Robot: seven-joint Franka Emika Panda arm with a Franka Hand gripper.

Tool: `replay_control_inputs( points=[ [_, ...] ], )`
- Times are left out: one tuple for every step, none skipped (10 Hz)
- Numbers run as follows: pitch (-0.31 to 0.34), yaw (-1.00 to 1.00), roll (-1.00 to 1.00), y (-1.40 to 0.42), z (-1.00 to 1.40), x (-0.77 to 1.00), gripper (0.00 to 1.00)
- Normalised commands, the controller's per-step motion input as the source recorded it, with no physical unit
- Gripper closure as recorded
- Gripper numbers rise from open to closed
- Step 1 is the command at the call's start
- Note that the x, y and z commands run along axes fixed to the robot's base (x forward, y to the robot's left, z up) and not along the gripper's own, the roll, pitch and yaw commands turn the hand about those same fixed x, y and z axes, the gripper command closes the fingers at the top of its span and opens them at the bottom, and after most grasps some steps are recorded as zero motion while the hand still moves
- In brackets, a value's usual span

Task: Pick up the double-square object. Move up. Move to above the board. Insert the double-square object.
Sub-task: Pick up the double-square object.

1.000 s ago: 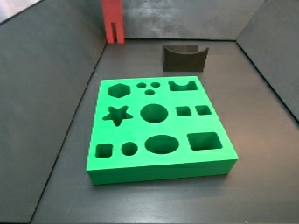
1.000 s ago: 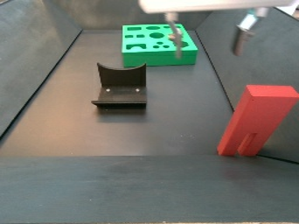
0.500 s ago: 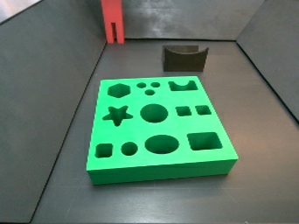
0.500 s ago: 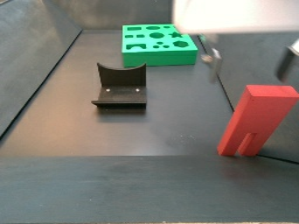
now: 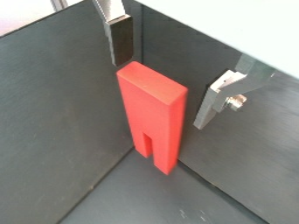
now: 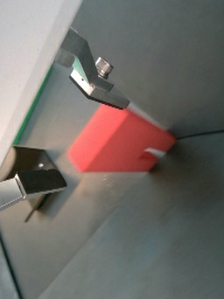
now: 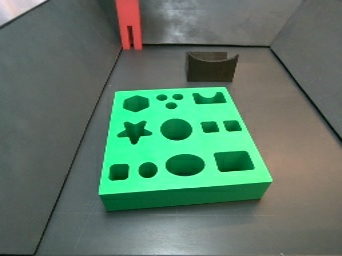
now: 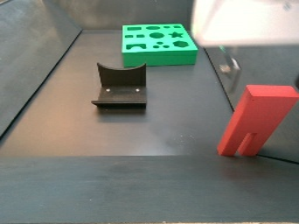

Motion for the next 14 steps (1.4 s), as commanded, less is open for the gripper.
replay_control_inputs(
  points=[
    [0.0, 0.0, 0.0, 0.07, 0.0, -0.09, 0.0],
    [0.0, 0.0, 0.0, 0.02, 0.0, -0.01, 0.0],
    [-0.043, 0.02, 0.0, 0.0, -0.08, -0.04, 0.0],
    [-0.234, 0.06, -0.03, 0.0, -0.55, 0.0, 0.0],
    [-0.261, 0.04, -0.03, 0.0, -0.73, 0.1, 0.0],
    [-0.306, 0.02, 0.0, 0.01, -0.62, 0.0, 0.0],
    [-0.007, 0.0, 0.0, 0.0, 0.0, 0.0, 0.0],
    [0.0, 0.0, 0.0, 0.0, 0.0, 0.0, 0.0],
    [0.0, 0.0, 0.0, 0.0, 0.0, 0.0, 1.0],
    [0.0, 0.0, 0.0, 0.0, 0.0, 0.0, 1.0],
    [0.0, 0.0, 0.0, 0.0, 0.0, 0.0, 1.0],
    [0.0, 0.0, 0.0, 0.0, 0.0, 0.0, 1.0],
    [0.0, 0.0, 0.0, 0.0, 0.0, 0.0, 1.0],
    [0.0, 0.0, 0.0, 0.0, 0.0, 0.0, 1.0]
  ],
)
